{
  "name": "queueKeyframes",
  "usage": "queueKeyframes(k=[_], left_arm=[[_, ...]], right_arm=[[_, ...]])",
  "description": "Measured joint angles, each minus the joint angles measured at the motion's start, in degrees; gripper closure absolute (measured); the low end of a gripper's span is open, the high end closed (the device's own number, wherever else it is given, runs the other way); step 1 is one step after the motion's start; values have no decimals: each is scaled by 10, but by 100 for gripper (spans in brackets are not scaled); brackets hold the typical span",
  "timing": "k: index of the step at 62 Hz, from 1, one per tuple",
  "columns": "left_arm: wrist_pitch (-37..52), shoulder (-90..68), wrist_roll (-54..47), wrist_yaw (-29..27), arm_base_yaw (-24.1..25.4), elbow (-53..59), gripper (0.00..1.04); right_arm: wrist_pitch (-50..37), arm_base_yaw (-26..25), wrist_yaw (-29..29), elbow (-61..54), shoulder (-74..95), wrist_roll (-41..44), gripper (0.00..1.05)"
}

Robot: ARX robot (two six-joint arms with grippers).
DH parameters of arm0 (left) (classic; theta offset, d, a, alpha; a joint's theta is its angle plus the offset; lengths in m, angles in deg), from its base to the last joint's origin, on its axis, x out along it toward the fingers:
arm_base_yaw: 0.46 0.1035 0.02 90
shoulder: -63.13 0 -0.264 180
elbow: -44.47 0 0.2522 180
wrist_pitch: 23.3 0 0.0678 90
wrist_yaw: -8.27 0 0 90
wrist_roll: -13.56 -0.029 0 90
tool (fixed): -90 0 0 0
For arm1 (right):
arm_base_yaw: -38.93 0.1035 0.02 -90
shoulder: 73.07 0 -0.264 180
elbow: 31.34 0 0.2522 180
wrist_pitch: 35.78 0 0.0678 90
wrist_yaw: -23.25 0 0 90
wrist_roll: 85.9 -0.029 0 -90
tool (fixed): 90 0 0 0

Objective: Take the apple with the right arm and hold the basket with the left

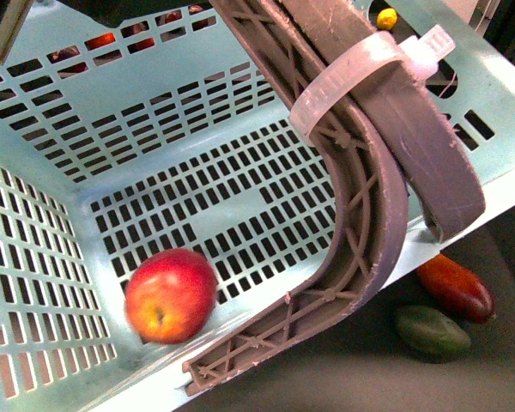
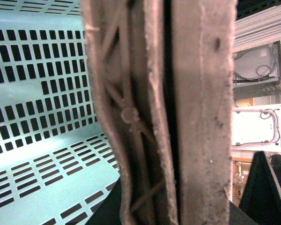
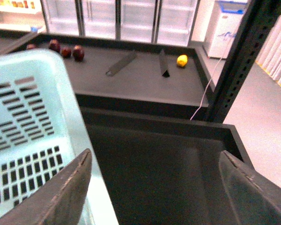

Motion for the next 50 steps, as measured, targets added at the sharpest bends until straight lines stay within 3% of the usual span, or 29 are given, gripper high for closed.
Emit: queueKeyframes(k=[25,41,44,50], left_arm=[[0,0,0,2,0,0,89],[0,0,0,-4,0,0,89],[0,0,0,-3,0,0,89],[0,0,0,-2,0,0,89]], right_arm=[[6,-80,80,-117,-127,-17,103],[49,-118,118,-160,-210,-19,103],[60,-143,155,-165,-227,-19,103],[77,-168,162,-173,-253,-19,103]])
